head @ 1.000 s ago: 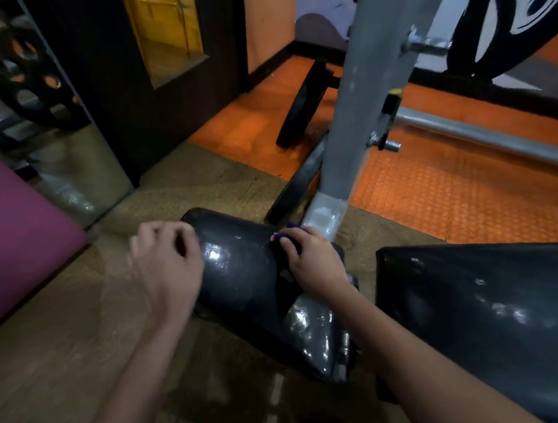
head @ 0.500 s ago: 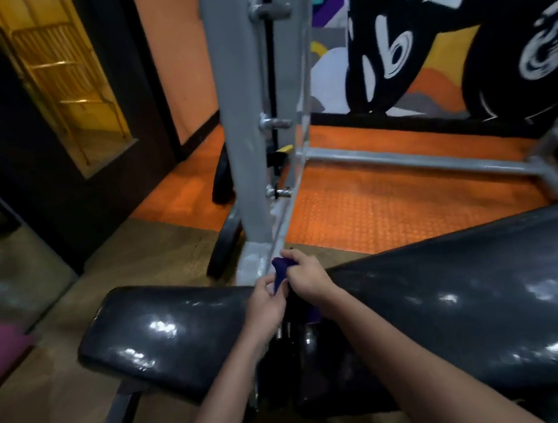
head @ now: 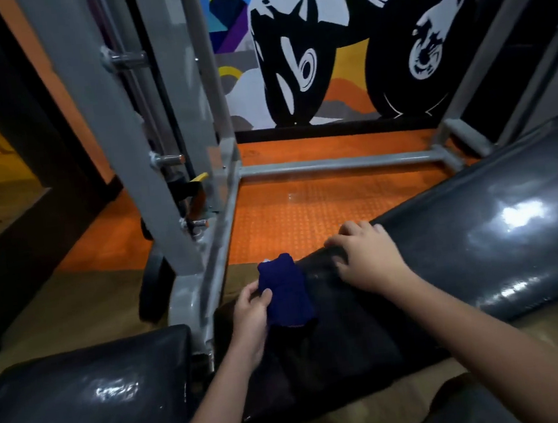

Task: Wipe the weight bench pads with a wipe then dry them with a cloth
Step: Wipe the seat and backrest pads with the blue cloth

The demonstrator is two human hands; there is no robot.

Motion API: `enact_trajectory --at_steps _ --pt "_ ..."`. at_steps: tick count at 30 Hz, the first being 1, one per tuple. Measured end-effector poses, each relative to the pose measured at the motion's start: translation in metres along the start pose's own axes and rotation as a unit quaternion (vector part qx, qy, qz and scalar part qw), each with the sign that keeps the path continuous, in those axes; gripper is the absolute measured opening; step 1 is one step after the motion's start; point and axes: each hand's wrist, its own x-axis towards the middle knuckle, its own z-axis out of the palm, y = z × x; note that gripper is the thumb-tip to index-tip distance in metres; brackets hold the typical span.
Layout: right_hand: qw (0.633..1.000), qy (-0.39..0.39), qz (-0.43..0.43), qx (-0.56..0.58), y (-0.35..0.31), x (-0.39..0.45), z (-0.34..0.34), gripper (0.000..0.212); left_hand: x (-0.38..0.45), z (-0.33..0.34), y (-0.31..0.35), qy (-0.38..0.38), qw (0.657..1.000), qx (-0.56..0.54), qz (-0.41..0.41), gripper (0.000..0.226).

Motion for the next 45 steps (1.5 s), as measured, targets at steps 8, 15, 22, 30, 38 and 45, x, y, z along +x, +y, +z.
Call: enact_trajectory --at_steps 8,15,22,30,38,45 --pt "0.996 -0.071 -0.006 -0.048 0.071 -0.025 0.005 0.088 -0.002 0.033 -0.025 0.074 0.877 0.431 0.201 0.047" --pt "0.999 0.005 -0.022 -0.046 0.075 -0.024 0.023 0.065 -0.001 0.095 -0.026 0.007 0.825 0.532 0.191 0.058" --pt "0.997 0.071 -0.022 -0.037 0.077 -0.021 0.031 0.056 -0.004 0.166 -0.022 -0.074 0.824 0.506 0.244 0.055" --pt "0.995 0.065 -0.035 -0.071 0.075 -0.023 0.031 0.053 0.017 0.083 -0.026 0.019 0.835 0.500 0.230 0.041" --pt "0.994 0.067 -0.040 -0.072 0.070 -0.025 0.025 0.053 0.013 0.114 -0.013 0.026 0.844 0.510 0.165 0.035" --pt "0.995 0.065 -0.045 -0.066 0.070 -0.024 0.023 0.053 0.023 0.123 -0.017 -0.043 0.814 0.518 0.259 0.039"
